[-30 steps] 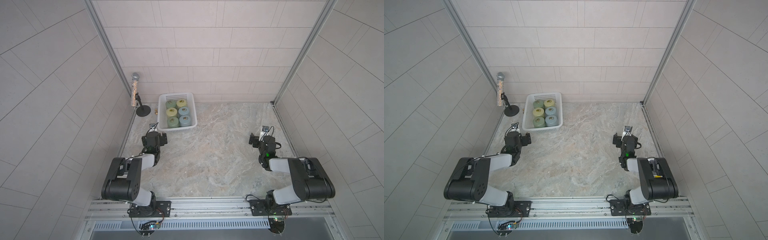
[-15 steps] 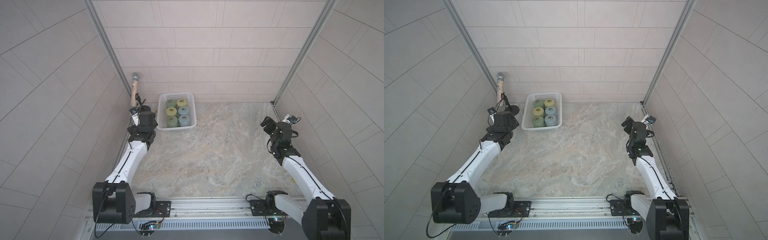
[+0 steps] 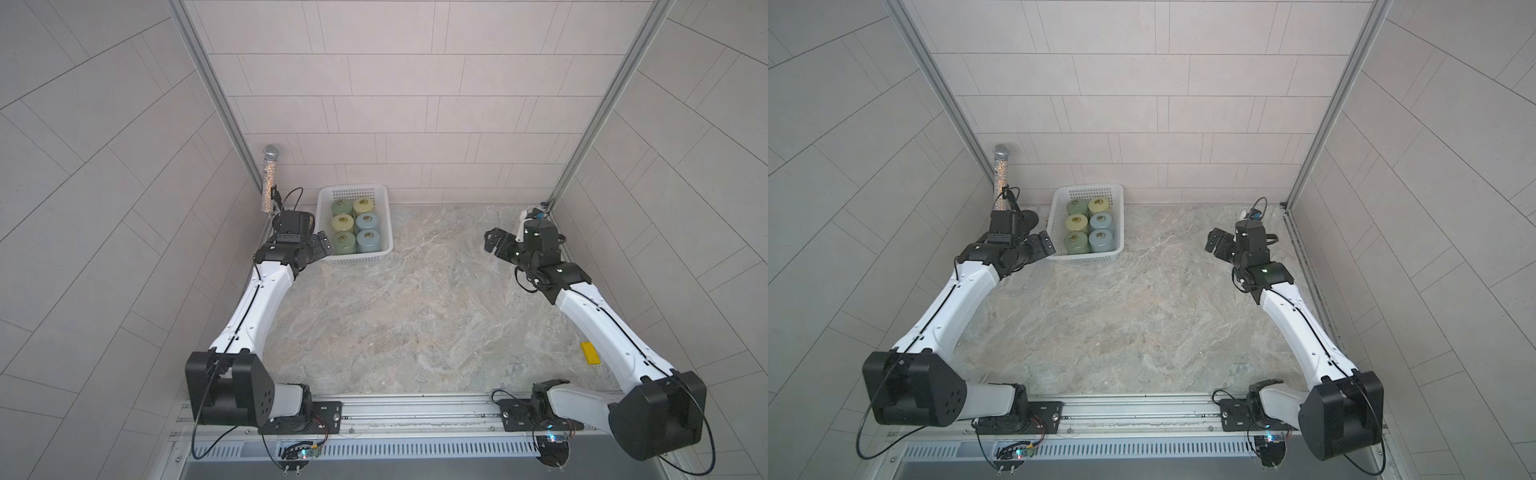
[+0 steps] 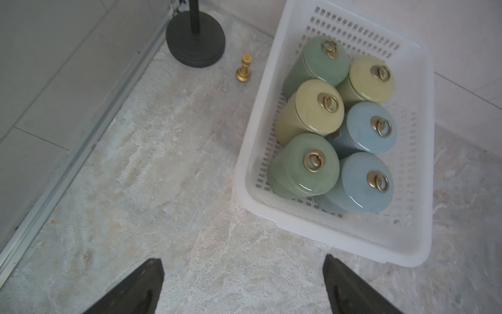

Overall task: Take the tea canister out of the basket
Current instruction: Pick up the tea canister from the basket.

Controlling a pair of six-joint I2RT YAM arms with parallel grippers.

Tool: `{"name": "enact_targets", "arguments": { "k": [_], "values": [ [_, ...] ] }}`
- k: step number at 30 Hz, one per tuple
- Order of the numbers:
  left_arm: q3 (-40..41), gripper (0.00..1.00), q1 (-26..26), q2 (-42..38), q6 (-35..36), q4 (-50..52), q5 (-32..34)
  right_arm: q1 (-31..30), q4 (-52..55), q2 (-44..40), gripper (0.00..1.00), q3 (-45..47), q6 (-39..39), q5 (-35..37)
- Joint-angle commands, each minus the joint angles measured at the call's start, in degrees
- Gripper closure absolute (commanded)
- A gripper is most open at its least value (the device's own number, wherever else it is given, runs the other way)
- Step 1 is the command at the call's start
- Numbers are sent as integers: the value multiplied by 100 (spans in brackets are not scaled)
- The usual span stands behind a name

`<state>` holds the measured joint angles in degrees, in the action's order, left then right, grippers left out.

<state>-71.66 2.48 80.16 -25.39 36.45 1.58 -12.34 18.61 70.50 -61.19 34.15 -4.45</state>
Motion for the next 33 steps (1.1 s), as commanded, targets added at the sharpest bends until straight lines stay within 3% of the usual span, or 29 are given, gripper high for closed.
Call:
{"name": "enact_targets", "arguments": {
  "k": [1, 7, 16, 21, 33],
  "values": [
    [-393, 0, 78, 312, 263, 427, -621, -503, 855, 154, 0, -244, -539, -277],
    [-1187, 0, 177, 1037, 579, 787, -767, -1018, 576, 195, 0, -406, -773, -1644],
    [-2003, 0, 235, 1939, 973, 1019, -799, -1699, 406, 149, 0, -614, -1147, -1589],
    [-2488, 0, 263, 2463, 1113, 1296, -1000, -1824, 432, 218, 0, -782, -1101, -1667],
    [-3755, 0, 428, 3645, 1564, 2156, -521, -1897, 696, 342, 0, -983, -1202, -1657]
  ]
}}
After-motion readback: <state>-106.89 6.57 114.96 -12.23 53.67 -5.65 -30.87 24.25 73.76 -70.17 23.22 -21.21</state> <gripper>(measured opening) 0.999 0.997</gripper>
